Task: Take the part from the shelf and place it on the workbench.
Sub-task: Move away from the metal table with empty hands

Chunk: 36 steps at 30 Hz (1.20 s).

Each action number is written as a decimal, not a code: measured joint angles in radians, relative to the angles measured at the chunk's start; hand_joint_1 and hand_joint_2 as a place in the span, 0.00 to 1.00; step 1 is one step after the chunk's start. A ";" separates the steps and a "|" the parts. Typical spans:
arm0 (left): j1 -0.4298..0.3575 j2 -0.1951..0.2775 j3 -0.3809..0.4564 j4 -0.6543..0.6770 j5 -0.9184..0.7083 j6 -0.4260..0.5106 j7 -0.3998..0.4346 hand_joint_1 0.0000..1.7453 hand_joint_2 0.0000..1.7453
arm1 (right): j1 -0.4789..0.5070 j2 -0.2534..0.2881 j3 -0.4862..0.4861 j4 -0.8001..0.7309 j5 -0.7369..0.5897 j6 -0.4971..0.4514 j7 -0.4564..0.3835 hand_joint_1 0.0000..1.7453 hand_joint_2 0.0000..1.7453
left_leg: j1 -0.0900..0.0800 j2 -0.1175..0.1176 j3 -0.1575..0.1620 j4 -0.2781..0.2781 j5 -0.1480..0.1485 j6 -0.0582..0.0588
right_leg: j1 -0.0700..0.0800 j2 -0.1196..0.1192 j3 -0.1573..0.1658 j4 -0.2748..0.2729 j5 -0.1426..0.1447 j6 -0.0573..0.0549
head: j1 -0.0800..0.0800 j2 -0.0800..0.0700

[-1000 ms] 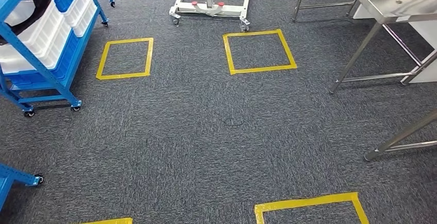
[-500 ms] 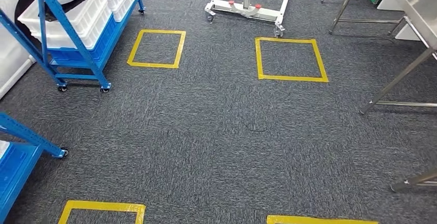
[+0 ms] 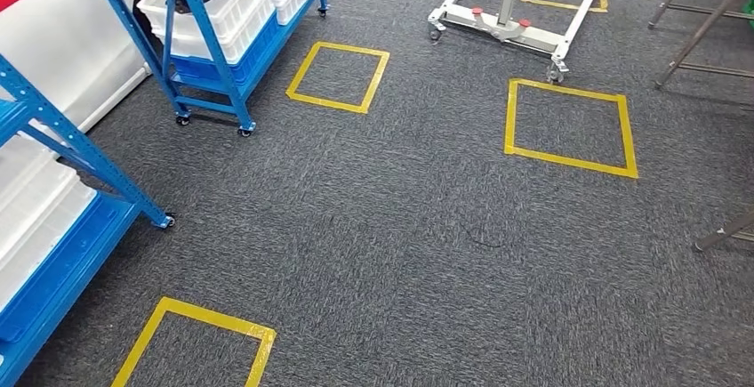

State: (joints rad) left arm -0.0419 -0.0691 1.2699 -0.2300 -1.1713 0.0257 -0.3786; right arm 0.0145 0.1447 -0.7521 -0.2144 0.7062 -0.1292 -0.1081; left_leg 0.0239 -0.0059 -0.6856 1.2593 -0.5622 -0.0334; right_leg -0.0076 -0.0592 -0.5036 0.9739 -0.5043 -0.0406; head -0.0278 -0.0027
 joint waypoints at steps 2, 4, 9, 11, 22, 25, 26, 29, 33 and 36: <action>0.001 0.000 0.000 0.000 -0.001 0.000 0.000 0.00 0.00 | 0.000 0.001 -0.002 0.000 0.003 0.000 0.000 0.00 0.00 | 0.006 0.034 0.066 -0.126 0.064 -0.006 | -0.002 -0.025 0.008 0.005 -0.009 0.010 | 0.000 0.000; -0.002 0.000 0.000 0.000 -0.002 0.000 0.001 0.00 0.00 | 0.000 0.001 -0.004 0.000 0.006 0.000 0.001 0.00 0.00 | 0.002 0.067 0.119 -0.229 0.099 0.000 | 0.001 -0.049 0.013 0.015 -0.022 0.024 | 0.000 0.000; 0.005 0.000 0.001 0.000 -0.003 0.001 0.002 0.00 0.00 | -0.012 0.002 -0.004 0.000 0.009 0.000 0.003 0.00 0.00 | -0.008 0.031 0.126 -0.252 0.104 0.037 | -0.005 -0.039 0.017 0.040 -0.052 0.051 | 0.001 0.000; 0.001 0.000 0.001 0.000 -0.004 0.002 0.004 0.00 0.00 | -0.010 0.002 -0.004 0.000 0.010 0.000 0.004 0.00 0.00 | -0.006 0.009 0.128 -0.257 0.108 0.048 | -0.008 0.022 -0.029 0.137 -0.110 0.054 | 0.001 0.000; 0.000 -0.006 0.001 0.000 -0.012 0.003 0.006 0.00 0.00 | -0.005 -0.001 -0.009 0.000 0.017 0.001 0.006 0.00 0.00 | -0.017 -0.138 0.121 -0.255 0.111 0.037 | 0.010 0.131 -0.036 0.037 0.011 0.006 | 0.001 0.000; 0.003 -0.006 0.001 0.000 -0.015 0.003 0.005 0.00 0.00 | -0.006 0.001 -0.010 0.000 0.021 0.001 0.007 0.00 0.00 | -0.021 -0.082 0.099 -0.211 0.080 0.023 | 0.003 0.087 -0.023 0.014 0.019 -0.005 | 0.001 0.000; 0.001 -0.007 0.001 0.000 -0.016 0.003 0.005 0.00 0.00 | -0.003 0.002 -0.011 0.000 0.022 0.001 0.007 0.00 0.00 | -0.020 -0.046 0.077 -0.161 0.049 0.019 | 0.003 0.070 -0.020 0.010 0.020 -0.008 | 0.000 0.000; -0.003 -0.006 0.001 0.000 -0.020 0.004 0.004 0.00 0.00 | 0.002 0.002 -0.012 0.000 0.024 0.001 0.008 0.00 0.00 | -0.012 -0.006 -0.002 0.008 -0.025 0.003 | 0.005 0.021 -0.019 0.011 0.015 -0.011 | 0.000 0.000; 0.001 -0.005 0.001 0.000 -0.023 0.006 0.005 0.00 0.00 | 0.000 0.003 -0.012 0.000 0.029 0.004 0.010 0.00 0.00 | -0.006 0.044 0.091 -0.157 0.067 -0.005 | 0.004 -0.034 -0.013 0.022 -0.001 0.002 | 0.000 0.000; -0.001 -0.004 0.001 0.000 -0.023 0.007 0.004 0.00 0.00 | -0.003 0.003 -0.013 0.000 0.030 0.004 0.011 0.00 0.00 | -0.013 0.076 0.137 -0.249 0.092 0.014 | 0.009 -0.064 -0.005 0.030 -0.013 0.019 | 0.001 0.000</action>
State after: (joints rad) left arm -0.0434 -0.0736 1.2711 -0.2304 -1.1943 0.0323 -0.3741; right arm 0.0115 0.1475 -0.7654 -0.2142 0.7366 -0.1247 -0.0968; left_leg 0.0108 0.0702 -0.5481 1.0105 -0.4704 -0.0191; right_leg 0.0014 -0.1237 -0.5085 1.0037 -0.5173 -0.0218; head -0.0273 -0.0027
